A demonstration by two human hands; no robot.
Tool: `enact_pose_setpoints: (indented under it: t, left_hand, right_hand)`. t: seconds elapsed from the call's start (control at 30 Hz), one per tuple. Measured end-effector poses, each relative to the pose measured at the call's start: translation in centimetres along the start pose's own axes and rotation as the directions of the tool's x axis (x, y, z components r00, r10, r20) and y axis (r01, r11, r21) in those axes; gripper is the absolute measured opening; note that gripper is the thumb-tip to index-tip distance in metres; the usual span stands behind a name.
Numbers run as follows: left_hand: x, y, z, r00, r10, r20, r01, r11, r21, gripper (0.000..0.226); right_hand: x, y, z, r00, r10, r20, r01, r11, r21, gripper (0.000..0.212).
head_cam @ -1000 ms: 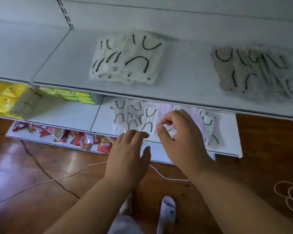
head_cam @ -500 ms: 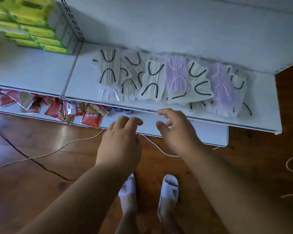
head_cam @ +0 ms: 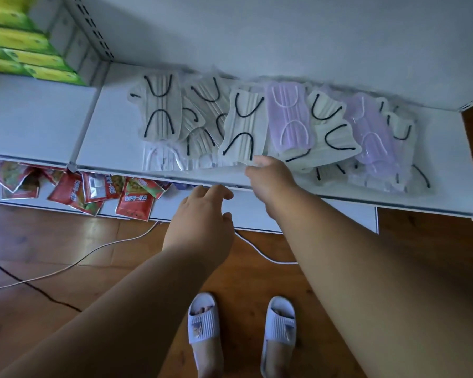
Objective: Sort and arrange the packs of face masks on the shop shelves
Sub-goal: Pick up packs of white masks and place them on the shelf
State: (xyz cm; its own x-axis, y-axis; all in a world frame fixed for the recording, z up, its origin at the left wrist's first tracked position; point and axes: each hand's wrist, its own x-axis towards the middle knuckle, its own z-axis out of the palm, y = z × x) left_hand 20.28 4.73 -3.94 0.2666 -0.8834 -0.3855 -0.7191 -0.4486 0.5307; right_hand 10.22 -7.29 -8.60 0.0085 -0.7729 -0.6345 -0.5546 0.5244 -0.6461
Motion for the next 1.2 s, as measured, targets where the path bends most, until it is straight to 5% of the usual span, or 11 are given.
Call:
enact_pose_setpoints:
  t: [0.17, 0.27, 0.4, 0.5, 0.57, 0.6, 0.67, 0.7, 0.97, 1.07, 1.2]
  left_hand:
    - [0.9, 0.6, 0.4, 1.0, 0.003, 0.023, -0.003, 1.0, 0.019, 0.037]
    - [1.3, 0.8, 0.6, 0.999, 0.013, 0.03, -0.014, 0.999, 0.031, 0.036]
    - [1.9, 0.6, 0.6, 1.0, -0.013, 0.022, 0.013, 1.0, -0.01, 0.033]
    - [2.3, 1.4, 0.7, 0.99, -0.141, -0.012, 0.137, 0.976, -0.168, 0.038]
    - [3.0, 2.2, 1.0, 0.917, -0.389, 0.088, 0.367, 0.74, -0.563, 0.048]
    - [3.5, 2.7, 1.0, 0.847, -0.486, 0.216, 0.46, 0.466, -0.756, 0.049]
    - [4.3, 3.2, 1.2, 0.75, -0.517, 0.413, 0.48, -0.005, -0.877, 0.039]
    - [4.4, 3.6, 1.3, 0.745, -0.503, 0.439, 0.48, -0.053, -0.876, 0.029]
    - [4.8, 5.0, 3.3, 0.821, -0.519, 0.241, 0.496, 0.437, -0.75, 0.005]
    - [4.7, 5.3, 3.9, 0.838, -0.5, 0.218, 0.49, 0.515, -0.704, 0.007]
    - [4.4, 5.8, 4.3, 0.844, -0.48, 0.239, 0.494, 0.524, -0.694, 0.013]
  right_hand:
    - [0.4, -0.9, 0.6, 0.998, 0.066, -0.007, -0.067, 0.987, -0.149, 0.05]
    - [0.4, -1.2, 0.5, 1.0, 0.024, 0.021, -0.019, 0.978, -0.208, 0.018]
    - [-0.3, 0.2, -0.6, 0.992, -0.072, -0.108, 0.083, 0.992, 0.1, 0.035]
    - [-1.9, 1.3, -2.0, 0.974, 0.015, -0.227, 0.07, 0.93, 0.362, 0.016]
    - [-2.6, 2.5, -2.9, 0.987, 0.074, -0.14, 0.009, 0.853, 0.521, 0.018]
    - [-2.8, 3.1, -3.3, 0.995, 0.065, -0.075, -0.012, 0.828, 0.56, 0.018]
    - [-3.6, 4.2, -4.1, 0.998, 0.01, 0.064, -0.043, 0.843, 0.536, 0.016]
    - [-3.9, 4.6, -4.4, 0.992, -0.015, 0.129, -0.053, 0.861, 0.505, 0.018]
    - [-0.7, 3.5, -8.3, 0.995, 0.041, -0.091, -0.003, 0.926, 0.379, 0.037]
    - [0.8, 2.3, -9.1, 0.988, 0.139, -0.073, -0.103, 0.924, 0.369, 0.041]
    - [1.4, 1.8, -9.7, 0.978, 0.202, -0.045, -0.175, 0.922, 0.346, 0.013]
